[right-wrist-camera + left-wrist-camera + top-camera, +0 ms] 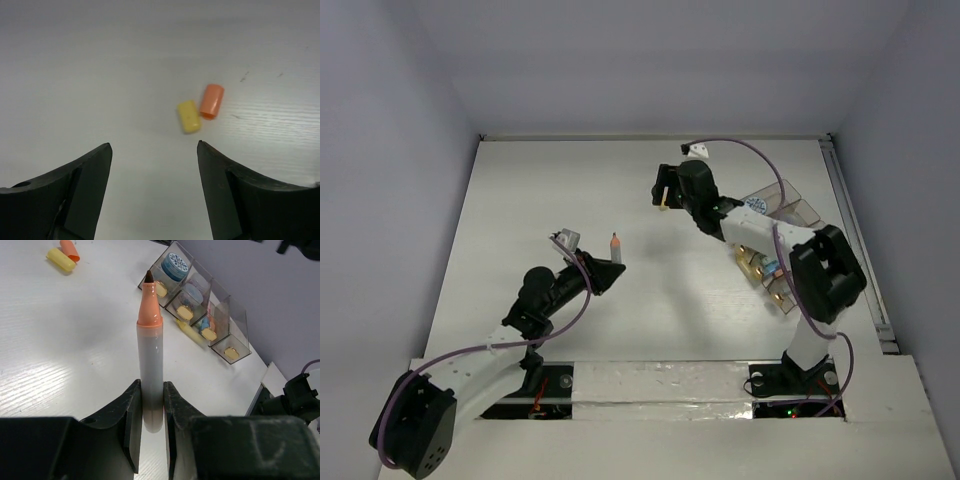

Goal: Sort the stationery into containers
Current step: Pick up the pen cap from the center of the board.

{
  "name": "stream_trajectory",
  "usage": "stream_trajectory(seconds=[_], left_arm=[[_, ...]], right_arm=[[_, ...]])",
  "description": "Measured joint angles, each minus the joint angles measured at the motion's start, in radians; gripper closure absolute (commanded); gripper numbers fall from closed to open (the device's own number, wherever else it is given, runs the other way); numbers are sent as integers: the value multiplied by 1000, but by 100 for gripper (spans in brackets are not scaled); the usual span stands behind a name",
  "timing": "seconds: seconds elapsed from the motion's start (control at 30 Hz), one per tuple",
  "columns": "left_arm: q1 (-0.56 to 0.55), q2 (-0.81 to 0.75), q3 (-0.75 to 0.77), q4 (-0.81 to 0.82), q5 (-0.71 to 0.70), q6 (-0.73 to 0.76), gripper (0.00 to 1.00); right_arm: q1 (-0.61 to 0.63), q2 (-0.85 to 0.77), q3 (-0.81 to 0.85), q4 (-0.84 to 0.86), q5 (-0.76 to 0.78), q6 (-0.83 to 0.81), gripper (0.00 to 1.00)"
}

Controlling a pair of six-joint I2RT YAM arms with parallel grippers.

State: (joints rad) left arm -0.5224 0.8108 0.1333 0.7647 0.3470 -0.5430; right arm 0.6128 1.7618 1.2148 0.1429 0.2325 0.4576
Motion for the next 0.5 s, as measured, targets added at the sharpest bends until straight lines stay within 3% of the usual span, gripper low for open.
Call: stream_trajectory(seconds=[0.2,0.5], left_arm=[[0,-7,0,-14,0,5,100],[0,-40,0,-23,8,5,100]], right_arm=[[-36,264,305,-248,146,-84,28],[-110,490,544,-456,145,-115,36]])
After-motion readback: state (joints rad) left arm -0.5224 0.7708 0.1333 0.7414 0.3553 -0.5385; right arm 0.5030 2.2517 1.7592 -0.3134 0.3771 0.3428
